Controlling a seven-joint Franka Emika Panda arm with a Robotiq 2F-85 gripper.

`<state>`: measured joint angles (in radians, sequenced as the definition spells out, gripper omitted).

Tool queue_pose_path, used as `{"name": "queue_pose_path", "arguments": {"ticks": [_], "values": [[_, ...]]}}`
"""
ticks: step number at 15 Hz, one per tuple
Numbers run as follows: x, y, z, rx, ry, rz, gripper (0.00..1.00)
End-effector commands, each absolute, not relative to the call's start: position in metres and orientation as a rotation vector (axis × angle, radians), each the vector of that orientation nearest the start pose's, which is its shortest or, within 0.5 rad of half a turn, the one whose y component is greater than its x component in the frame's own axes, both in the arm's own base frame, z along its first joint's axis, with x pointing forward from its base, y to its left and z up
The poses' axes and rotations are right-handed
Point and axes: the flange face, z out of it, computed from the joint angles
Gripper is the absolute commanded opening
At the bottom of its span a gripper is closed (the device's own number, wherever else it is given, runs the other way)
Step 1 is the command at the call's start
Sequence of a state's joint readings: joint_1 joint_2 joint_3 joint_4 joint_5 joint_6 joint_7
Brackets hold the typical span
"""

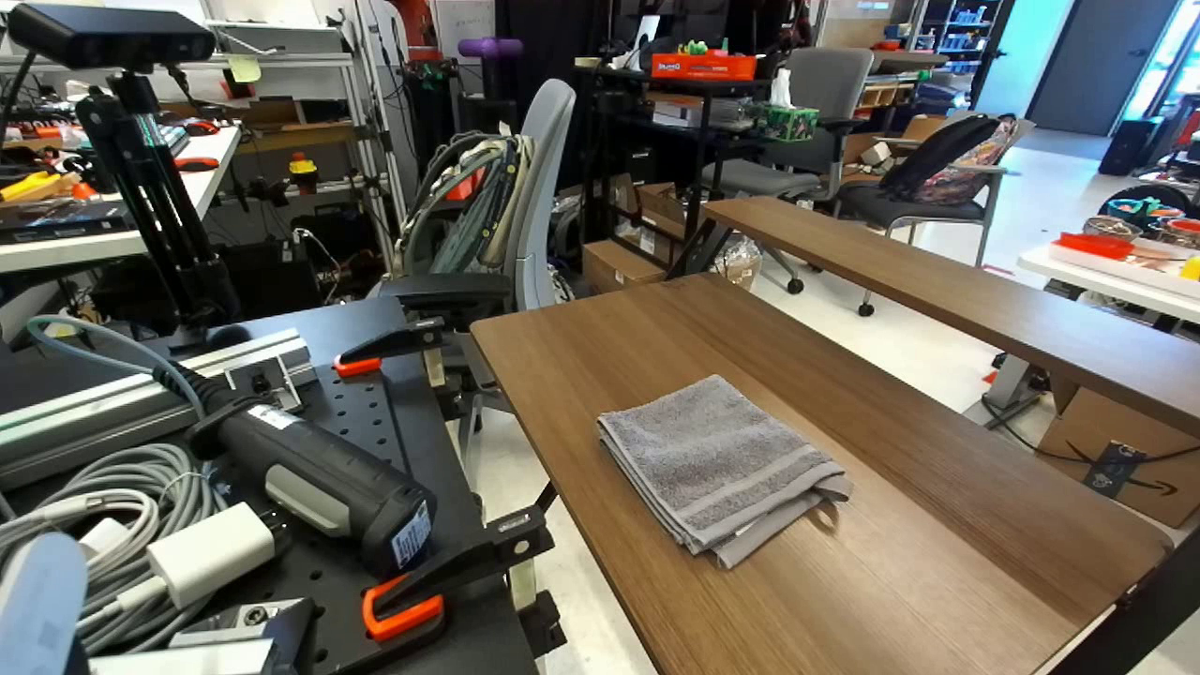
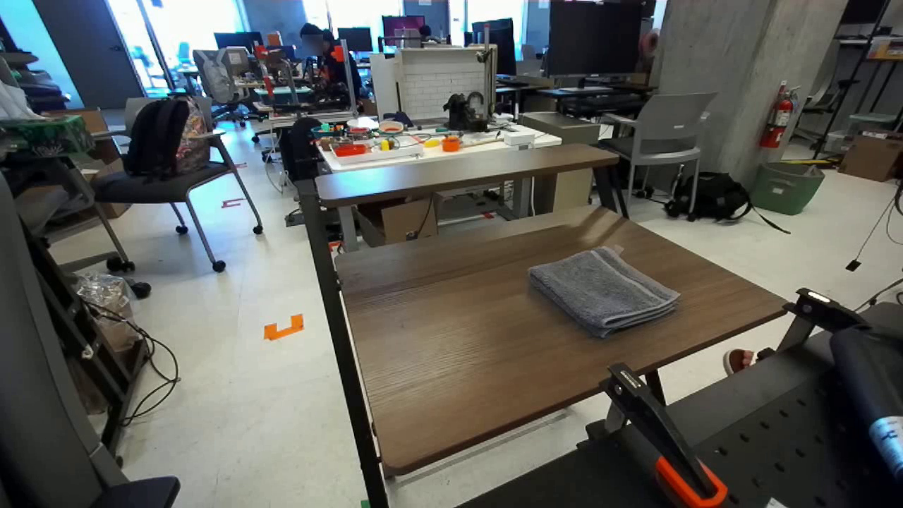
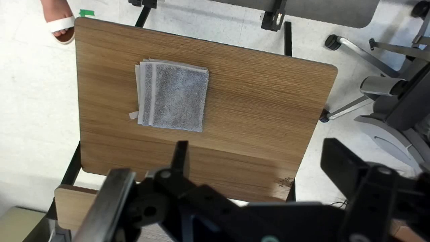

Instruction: Slide the towel to the left

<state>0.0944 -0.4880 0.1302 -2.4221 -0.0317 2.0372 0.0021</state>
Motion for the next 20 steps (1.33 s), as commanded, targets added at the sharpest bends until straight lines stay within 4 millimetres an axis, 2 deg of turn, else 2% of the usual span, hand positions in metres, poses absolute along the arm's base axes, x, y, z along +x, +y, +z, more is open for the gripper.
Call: {"name": "queue_pose_path", "arguments": {"ticks": [1, 11, 15, 20], "values": [[0.402, 0.094, 0.493, -3.196, -0.358, -0.173, 1.00], [0.403, 0.093, 0.490, -3.198, -0.352, -0.178, 1.00], [0.431, 0.088, 0.468, -3.194, -0.342, -0.169, 1.00], [0.481, 0.065, 0.420, -3.211, -0.303, -0.181, 1.00]]}}
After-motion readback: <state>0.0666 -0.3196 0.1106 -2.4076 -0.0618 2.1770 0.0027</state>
